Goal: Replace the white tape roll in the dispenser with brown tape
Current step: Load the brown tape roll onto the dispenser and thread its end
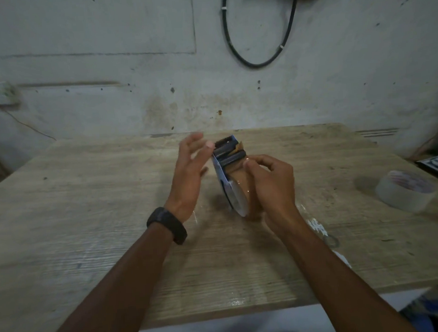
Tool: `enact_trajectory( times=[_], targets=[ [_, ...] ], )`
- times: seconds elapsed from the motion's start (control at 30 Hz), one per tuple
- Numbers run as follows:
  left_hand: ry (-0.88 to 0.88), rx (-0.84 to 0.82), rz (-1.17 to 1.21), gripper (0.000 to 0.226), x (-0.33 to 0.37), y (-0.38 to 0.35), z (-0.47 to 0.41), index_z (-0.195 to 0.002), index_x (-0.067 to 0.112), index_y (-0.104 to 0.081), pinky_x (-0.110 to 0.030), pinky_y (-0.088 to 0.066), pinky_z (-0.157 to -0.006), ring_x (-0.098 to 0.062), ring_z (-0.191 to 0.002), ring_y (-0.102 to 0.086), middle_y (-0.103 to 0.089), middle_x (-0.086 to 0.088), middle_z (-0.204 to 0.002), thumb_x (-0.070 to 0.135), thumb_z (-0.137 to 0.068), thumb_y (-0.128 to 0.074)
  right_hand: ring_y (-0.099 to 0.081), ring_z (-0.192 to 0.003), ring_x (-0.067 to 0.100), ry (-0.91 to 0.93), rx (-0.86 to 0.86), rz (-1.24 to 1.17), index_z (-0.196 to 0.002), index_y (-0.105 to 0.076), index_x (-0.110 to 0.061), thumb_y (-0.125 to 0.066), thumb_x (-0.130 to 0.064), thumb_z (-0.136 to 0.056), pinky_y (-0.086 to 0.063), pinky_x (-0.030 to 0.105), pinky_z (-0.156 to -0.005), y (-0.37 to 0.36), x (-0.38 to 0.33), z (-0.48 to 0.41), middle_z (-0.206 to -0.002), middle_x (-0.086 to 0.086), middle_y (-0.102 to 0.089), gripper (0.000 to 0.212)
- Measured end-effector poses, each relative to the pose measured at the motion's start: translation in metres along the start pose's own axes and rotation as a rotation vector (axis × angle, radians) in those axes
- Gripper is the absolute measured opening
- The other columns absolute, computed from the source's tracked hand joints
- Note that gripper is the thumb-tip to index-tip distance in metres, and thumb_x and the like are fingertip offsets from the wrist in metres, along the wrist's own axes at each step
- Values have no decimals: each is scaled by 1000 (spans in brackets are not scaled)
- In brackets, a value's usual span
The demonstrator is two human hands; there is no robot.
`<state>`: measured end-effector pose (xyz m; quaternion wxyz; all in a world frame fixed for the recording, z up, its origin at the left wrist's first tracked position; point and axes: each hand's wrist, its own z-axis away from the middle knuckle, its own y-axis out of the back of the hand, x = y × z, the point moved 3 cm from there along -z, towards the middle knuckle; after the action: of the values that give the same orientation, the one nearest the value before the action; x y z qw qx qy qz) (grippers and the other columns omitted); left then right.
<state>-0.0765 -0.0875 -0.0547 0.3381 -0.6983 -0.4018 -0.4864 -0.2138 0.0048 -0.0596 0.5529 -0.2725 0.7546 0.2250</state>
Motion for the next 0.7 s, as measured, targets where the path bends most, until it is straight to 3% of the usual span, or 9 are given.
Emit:
enact_trajectory(
  times=[0.07,0.13,0.2,0.27,0.33,0.4,0.53,0.63,0.7],
  targets=[
    [180,-119,160,36,-9,-4,0,-124,24,-64,-56,-46,-108,-28,-119,-64,-65,-9,-133,46,-97,-54,-68,-66,-8,-65,-78,-91,-76,-78,-35,-69,-25,-88,-50,10,-51,2,2,0,-78,-21,-75,18],
    [286,-144,309,53,-11,-12,0,-134,16,-60,-57,-42,-111,-35,-124,-60,-59,-18,-141,49,-93,-56,-72,-69,3,-107,-149,-125,-80,-79,-29,-68,-26,-88,-54,19,-58,0,3,3,-81,-11,-78,14],
    [309,-139,454,77,-12,-23,0,-145,1,-47,-54,-42,-112,-39,-126,-56,-51,-24,-146,52,-87,-51,-74,-76,15,-135,-173,-166,-82,-79,-23,-68,-25,-87,-58,32,-65,-4,6,5,-84,0,-79,12],
    [286,-112,453,76,-12,-27,-1,-144,0,-48,-55,-42,-112,-38,-121,-60,-61,-24,-135,54,-91,-41,-72,-80,15,-116,-158,-181,-84,-77,-19,-67,-27,-87,-59,34,-71,-9,8,9,-87,3,-79,13],
    [278,-105,395,70,-15,-28,-2,-142,6,-53,-53,-46,-108,-34,-114,-65,-69,-17,-123,56,-97,-35,-67,-77,-4,25,-72,-44,-90,-68,-25,-64,-36,-88,-53,17,-68,-8,6,9,-88,-8,-74,12],
    [266,-117,383,74,-20,-27,-3,-142,7,-53,-54,-45,-109,-38,-123,-62,-65,-23,-132,60,-92,-39,-62,-80,-13,212,-20,139,-99,-57,-33,-59,-44,-88,-46,4,-62,-3,-4,6,-92,-17,-66,16],
    [192,-150,321,72,-18,-25,-3,-126,16,-68,-52,-51,-103,-34,-114,-68,-71,-19,-124,73,-86,-49,-56,-78,-16,547,-161,468,-107,-70,-26,-67,-25,-94,-42,3,-68,3,-28,-9,-92,-23,-63,14],
    [157,-144,222,82,-22,-21,-7,-113,26,-74,-40,-59,-83,-24,-96,-75,-78,-9,-107,88,-62,-58,-59,-66,-17,584,-289,590,-102,-73,-22,-72,-20,-90,-48,1,-62,9,-46,-23,-75,-24,-61,12],
    [151,-168,211,89,-23,-21,-9,-115,23,-73,-34,-60,-73,-22,-91,-76,-79,-9,-104,91,-59,-57,-62,-63,-7,654,-417,738,-100,-73,-21,-71,-20,-91,-53,11,-61,13,-60,-31,-71,-17,-64,9]
  ],
)
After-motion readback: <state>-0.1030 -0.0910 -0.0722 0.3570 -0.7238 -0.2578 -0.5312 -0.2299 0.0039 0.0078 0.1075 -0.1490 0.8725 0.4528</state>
